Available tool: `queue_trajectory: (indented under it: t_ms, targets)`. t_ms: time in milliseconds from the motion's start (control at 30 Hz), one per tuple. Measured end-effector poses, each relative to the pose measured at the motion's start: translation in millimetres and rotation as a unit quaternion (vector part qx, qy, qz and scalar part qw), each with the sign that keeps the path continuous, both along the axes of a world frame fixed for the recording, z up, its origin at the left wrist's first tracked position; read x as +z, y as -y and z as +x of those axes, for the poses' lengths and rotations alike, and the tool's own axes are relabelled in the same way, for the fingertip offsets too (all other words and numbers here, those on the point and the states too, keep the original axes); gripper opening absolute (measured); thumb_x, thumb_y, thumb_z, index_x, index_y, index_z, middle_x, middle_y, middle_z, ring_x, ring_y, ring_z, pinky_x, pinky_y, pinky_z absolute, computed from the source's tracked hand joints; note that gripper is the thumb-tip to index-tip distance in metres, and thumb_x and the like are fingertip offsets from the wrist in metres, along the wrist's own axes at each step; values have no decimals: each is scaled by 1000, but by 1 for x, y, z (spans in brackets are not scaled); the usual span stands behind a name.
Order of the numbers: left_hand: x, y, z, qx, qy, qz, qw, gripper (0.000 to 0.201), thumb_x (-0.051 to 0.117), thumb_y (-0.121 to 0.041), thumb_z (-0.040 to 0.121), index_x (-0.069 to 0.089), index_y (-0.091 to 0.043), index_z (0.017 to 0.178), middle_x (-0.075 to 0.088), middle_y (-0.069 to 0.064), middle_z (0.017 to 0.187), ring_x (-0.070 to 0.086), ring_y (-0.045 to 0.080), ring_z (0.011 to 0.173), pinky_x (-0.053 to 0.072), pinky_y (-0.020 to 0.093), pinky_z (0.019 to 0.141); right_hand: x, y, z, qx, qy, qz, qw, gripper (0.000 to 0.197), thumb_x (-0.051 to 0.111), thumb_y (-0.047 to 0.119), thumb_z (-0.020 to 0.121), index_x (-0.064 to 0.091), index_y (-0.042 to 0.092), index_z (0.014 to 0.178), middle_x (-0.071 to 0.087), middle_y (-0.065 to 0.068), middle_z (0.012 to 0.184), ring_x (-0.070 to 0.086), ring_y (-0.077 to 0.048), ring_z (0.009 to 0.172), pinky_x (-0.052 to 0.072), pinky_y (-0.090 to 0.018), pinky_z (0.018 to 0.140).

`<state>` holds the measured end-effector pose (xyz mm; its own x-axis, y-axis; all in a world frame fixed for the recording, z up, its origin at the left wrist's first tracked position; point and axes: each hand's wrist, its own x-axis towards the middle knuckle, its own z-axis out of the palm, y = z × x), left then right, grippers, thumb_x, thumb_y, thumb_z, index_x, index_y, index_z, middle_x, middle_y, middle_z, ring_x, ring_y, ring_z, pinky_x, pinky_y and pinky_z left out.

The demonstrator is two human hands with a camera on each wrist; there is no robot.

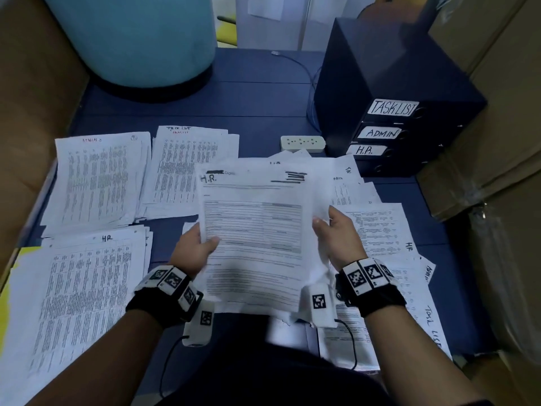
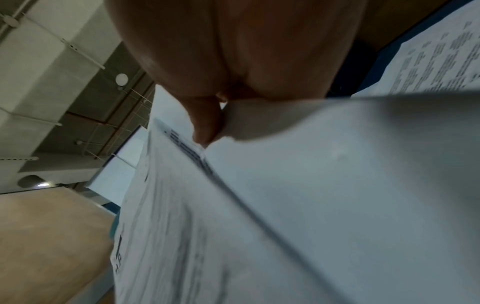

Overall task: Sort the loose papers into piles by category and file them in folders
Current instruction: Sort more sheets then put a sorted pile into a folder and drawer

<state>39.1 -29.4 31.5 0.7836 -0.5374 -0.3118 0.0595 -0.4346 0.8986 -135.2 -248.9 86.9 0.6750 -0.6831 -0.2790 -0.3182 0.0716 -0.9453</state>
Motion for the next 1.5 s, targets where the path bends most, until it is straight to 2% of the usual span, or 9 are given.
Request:
queue_trajectory:
  t_ms: [133, 300, 367, 467, 600, 733, 1033, 1267, 1500]
  targets:
    - [8, -6, -15, -8, -3, -28, 1000, 36, 59, -26, 79, 59, -24, 115, 67, -5, 112, 63, 21, 108, 47, 44, 98, 9, -13, 5, -2, 32, 85, 996, 25, 54, 23, 99, 67, 2, 103, 72, -6, 91, 67, -19, 83, 55, -28, 72]
    - [11, -24, -33, 109, 64, 24, 992, 21, 58, -11, 92, 65, -9, 111, 68, 5, 107, 63, 24, 101, 47, 34, 87, -17, -27, 5, 47, 19, 119, 992, 21, 45, 33, 103, 61, 21, 104, 68, 18, 88, 57, 5, 61, 46, -17, 56]
    - [14, -37, -39, 149, 66, 48, 985, 19, 58, -13, 92, 66, -10, 109, 69, 6, 105, 63, 25, 97, 48, 34, 84, -33, -36, 8, 116, -45, 52, 991, 24, 56, 31, 97, 58, 23, 120, 65, 13, 118, 62, -1, 89, 54, -28, 80]
    - [13, -73, -43, 118, 63, 100, 986, 24, 60, -16, 90, 62, -10, 113, 66, 3, 106, 60, 23, 97, 46, 35, 85, -44, -58, 24, 176, -85, -17, 981, 47, 54, 33, 96, 47, 18, 140, 51, 10, 140, 47, -12, 129, 36, -40, 113]
    - [6, -132, -31, 190, 61, 129, 971, 32, 59, -17, 86, 61, -7, 116, 67, 9, 110, 62, 25, 95, 50, 37, 83, -41, -97, 52, 239, -112, -33, 964, 9, 55, 27, 98, 57, 18, 99, 65, 2, 93, 60, -18, 84, 49, -32, 79]
    - [10, -192, 0, 237, 71, 214, 945, 19, 52, -5, 92, 58, 0, 109, 64, 19, 102, 57, 29, 78, 43, 32, 68, -43, -119, 67, 187, -107, 61, 975, 14, 56, 15, 98, 54, 8, 86, 67, -10, 81, 61, -25, 65, 50, -27, 56]
    - [-22, -285, 72, 211, 44, 357, 909, 38, 57, -3, 87, 52, -1, 124, 61, 24, 115, 58, 40, 103, 47, 44, 88, -69, -123, 65, 135, -178, -13, 975, 22, 57, 26, 97, 56, 7, 86, 70, -12, 84, 62, -25, 65, 48, -37, 67]
    - [-33, -241, 58, 199, 96, 366, 904, 64, 61, -11, 83, 37, -20, 142, 31, 8, 149, 22, 33, 137, 27, 59, 102, -71, -122, 53, 79, -183, -5, 980, 21, 56, 21, 97, 55, 8, 81, 68, -14, 81, 60, -25, 64, 46, -34, 62]
    - [-8, -107, 37, 6, 201, 138, 970, 35, 61, -5, 84, 62, -13, 118, 56, 8, 126, 51, 27, 116, 38, 36, 100, -66, -87, 20, 38, -209, -35, 977, 21, 57, 21, 97, 53, 12, 79, 67, -8, 76, 63, -26, 69, 54, -41, 70]
